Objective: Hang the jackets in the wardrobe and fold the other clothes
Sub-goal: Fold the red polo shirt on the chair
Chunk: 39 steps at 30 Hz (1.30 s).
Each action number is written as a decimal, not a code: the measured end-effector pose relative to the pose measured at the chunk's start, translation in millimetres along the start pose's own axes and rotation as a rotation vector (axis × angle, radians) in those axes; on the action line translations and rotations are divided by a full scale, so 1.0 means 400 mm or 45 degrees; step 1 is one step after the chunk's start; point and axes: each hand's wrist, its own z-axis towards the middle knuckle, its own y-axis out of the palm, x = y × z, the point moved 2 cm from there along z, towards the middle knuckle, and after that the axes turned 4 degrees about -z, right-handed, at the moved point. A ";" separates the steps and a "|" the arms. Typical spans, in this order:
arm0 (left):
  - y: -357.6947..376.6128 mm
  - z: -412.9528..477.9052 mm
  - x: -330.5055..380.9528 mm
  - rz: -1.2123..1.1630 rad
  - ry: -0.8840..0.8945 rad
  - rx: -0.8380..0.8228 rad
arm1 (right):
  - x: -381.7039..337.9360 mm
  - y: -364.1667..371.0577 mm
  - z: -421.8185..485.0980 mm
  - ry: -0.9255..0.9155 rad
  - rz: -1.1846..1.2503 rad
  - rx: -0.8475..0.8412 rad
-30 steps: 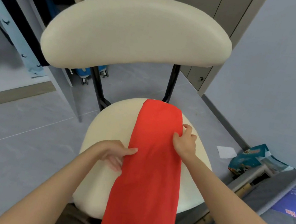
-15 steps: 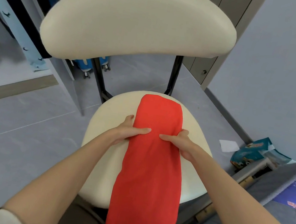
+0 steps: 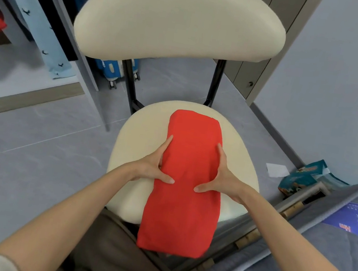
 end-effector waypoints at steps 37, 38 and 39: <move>0.019 -0.122 0.049 -0.327 -0.161 0.895 | -0.101 0.056 -0.059 0.098 0.044 0.762; 0.029 -0.113 0.026 -0.288 -0.222 0.874 | -0.078 0.074 -0.048 0.170 -0.020 0.694; 0.041 -0.105 0.007 -0.282 -0.272 0.837 | -0.056 0.090 -0.042 0.234 -0.074 0.655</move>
